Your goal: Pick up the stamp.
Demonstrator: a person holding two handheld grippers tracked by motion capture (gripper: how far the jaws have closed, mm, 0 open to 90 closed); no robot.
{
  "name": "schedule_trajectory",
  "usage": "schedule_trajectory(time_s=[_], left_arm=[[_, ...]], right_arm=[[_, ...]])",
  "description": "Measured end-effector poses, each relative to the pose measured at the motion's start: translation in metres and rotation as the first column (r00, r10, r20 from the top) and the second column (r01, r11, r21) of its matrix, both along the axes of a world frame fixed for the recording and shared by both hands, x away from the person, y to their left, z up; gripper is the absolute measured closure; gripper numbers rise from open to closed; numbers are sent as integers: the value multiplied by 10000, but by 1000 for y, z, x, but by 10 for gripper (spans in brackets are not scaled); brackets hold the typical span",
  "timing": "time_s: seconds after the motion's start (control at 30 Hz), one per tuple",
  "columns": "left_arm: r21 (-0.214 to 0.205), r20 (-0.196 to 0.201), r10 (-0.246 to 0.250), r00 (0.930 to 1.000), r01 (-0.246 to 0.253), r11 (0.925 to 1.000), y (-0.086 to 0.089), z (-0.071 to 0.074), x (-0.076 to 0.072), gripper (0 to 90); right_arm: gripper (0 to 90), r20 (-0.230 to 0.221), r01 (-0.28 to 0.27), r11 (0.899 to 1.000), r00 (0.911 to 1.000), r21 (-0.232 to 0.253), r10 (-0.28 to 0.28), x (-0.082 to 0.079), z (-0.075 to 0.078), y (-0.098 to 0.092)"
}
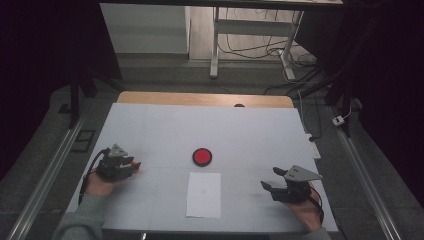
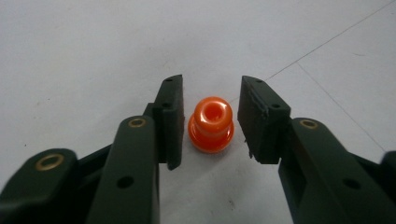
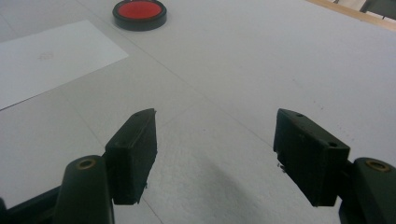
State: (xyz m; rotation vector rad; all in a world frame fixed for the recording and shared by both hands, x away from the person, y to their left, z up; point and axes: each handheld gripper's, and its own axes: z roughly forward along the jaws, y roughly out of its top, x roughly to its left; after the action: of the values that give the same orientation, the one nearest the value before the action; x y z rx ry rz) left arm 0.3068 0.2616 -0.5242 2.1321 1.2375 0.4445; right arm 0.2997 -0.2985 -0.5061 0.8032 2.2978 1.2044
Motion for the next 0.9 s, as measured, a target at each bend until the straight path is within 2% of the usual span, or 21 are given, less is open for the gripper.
schedule_trajectory(time_s=[0.47, 0.9], left_arm=[[16, -35, -51, 10000, 51, 10000, 1, -2, 1, 706], [-58, -12, 15, 10000, -15, 10000, 2, -1, 0, 722]], right_arm=[[301, 14, 21, 10000, 10000, 75, -21, 0, 1, -2], [300, 6, 6, 10000, 10000, 53, -6, 0, 0, -1]])
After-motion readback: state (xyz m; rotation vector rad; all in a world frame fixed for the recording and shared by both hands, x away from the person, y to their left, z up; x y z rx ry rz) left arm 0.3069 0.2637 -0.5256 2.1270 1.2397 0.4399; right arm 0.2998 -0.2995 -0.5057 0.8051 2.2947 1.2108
